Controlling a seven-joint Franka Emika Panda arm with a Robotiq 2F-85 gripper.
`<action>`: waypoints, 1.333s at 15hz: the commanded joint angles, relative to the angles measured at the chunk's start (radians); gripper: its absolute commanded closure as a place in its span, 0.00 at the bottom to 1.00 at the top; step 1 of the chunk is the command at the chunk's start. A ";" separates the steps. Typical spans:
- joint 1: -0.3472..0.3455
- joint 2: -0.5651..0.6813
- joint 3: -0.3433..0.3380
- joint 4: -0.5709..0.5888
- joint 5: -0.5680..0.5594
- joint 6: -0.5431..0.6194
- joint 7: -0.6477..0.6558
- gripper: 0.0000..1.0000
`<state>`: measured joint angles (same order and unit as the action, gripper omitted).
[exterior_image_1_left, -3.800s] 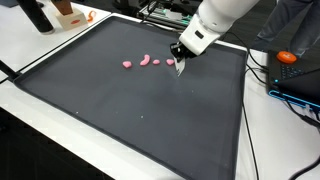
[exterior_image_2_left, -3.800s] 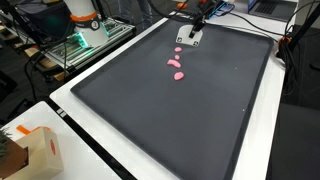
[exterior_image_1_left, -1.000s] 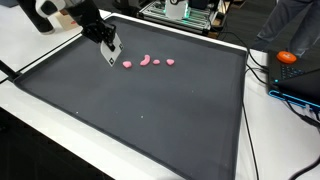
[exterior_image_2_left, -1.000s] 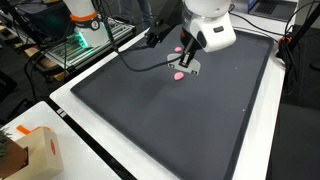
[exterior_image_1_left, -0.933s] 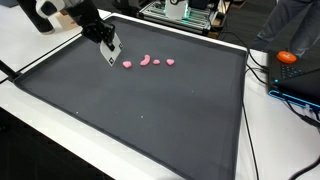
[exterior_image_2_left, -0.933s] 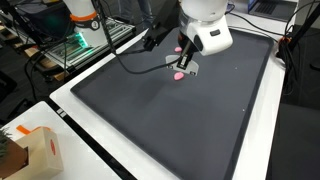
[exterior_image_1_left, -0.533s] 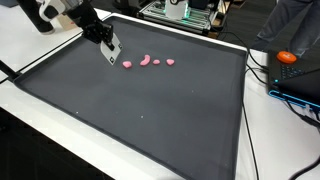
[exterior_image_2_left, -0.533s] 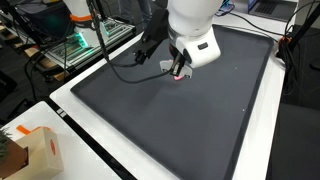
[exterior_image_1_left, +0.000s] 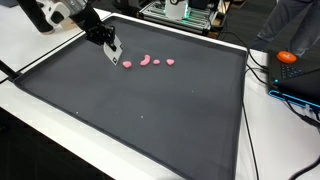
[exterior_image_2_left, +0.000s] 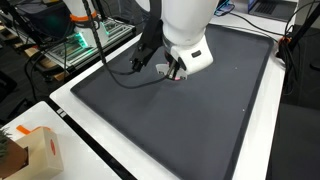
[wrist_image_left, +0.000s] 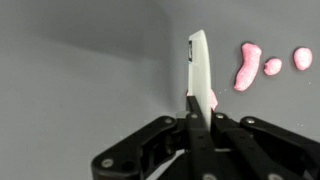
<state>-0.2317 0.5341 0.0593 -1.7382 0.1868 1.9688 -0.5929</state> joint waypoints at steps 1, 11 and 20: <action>0.001 -0.006 -0.003 -0.035 0.012 0.032 -0.027 0.99; 0.050 -0.034 -0.005 -0.108 -0.033 0.128 0.005 0.99; 0.101 -0.115 -0.010 -0.176 -0.096 0.181 0.043 0.99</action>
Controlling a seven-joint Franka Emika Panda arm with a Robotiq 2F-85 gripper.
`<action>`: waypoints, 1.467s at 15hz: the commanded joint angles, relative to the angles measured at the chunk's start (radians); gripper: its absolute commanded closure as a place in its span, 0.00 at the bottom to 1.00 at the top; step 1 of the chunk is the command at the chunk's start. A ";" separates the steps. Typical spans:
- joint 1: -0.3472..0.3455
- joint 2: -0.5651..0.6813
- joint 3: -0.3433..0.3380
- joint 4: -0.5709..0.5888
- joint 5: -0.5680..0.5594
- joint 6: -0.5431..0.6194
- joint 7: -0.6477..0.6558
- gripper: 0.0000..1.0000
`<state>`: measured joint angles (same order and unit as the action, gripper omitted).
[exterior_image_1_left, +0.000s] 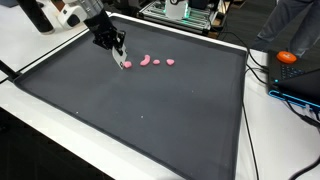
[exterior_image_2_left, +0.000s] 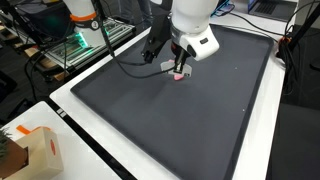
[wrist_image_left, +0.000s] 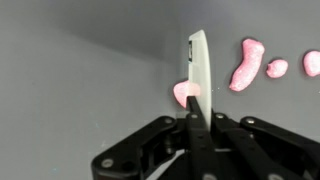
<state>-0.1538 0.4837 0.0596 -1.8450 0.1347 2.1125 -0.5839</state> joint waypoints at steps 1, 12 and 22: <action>0.030 -0.078 -0.011 -0.077 -0.057 0.041 0.046 0.99; 0.157 -0.276 -0.003 -0.177 -0.248 0.015 0.249 0.99; 0.231 -0.339 0.025 -0.167 -0.308 -0.036 0.343 0.96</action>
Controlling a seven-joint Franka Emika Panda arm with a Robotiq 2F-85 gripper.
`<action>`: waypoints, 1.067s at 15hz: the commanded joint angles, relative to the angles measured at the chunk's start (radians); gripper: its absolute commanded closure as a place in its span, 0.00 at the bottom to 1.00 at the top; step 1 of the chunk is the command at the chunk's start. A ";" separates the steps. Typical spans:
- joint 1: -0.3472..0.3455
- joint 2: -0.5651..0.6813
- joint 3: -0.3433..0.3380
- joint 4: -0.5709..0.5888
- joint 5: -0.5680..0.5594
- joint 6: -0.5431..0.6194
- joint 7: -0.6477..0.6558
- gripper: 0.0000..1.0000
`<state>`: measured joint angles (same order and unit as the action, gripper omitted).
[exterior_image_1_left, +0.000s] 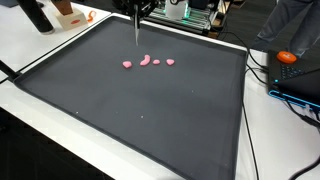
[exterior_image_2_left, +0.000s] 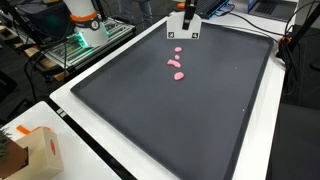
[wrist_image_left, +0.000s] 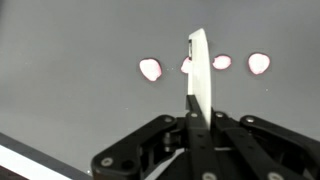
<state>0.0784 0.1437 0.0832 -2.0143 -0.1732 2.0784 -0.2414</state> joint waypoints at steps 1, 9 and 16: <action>0.003 -0.008 0.004 -0.003 0.000 -0.005 0.007 0.96; 0.006 -0.018 0.006 -0.010 0.000 -0.007 0.012 0.99; -0.039 0.048 -0.012 -0.026 0.041 0.146 -0.093 0.99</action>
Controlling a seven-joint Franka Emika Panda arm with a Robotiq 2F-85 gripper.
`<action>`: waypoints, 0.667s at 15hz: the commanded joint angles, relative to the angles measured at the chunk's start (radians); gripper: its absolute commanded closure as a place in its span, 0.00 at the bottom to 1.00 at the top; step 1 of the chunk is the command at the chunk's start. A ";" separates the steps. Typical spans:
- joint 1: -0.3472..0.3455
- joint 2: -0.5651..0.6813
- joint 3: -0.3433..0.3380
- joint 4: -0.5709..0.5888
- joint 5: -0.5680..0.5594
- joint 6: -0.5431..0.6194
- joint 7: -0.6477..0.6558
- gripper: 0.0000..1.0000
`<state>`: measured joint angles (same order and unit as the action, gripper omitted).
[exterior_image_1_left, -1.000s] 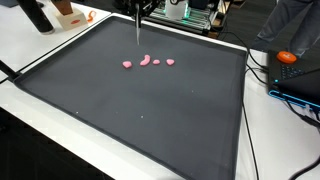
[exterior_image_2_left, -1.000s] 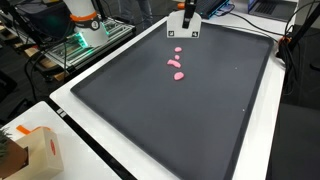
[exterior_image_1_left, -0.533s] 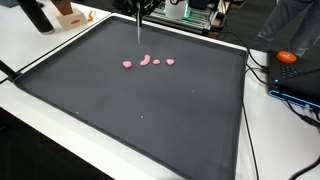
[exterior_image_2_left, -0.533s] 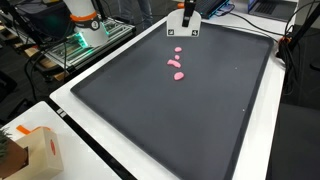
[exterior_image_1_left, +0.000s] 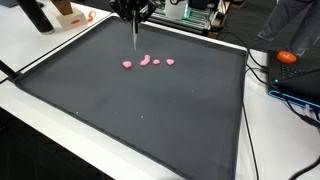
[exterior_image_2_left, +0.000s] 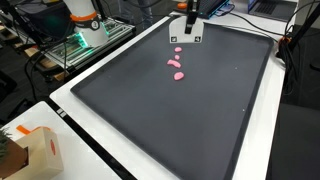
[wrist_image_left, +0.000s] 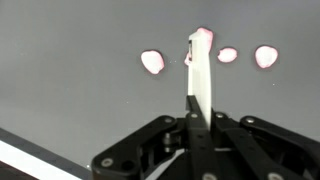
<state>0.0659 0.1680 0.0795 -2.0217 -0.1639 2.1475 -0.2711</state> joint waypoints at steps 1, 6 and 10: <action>-0.037 0.034 -0.010 -0.021 0.043 0.099 -0.083 0.99; -0.080 0.085 -0.016 -0.031 0.084 0.162 -0.135 0.99; -0.104 0.131 -0.015 -0.038 0.123 0.190 -0.154 0.99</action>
<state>-0.0197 0.2769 0.0631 -2.0391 -0.0776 2.2991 -0.3967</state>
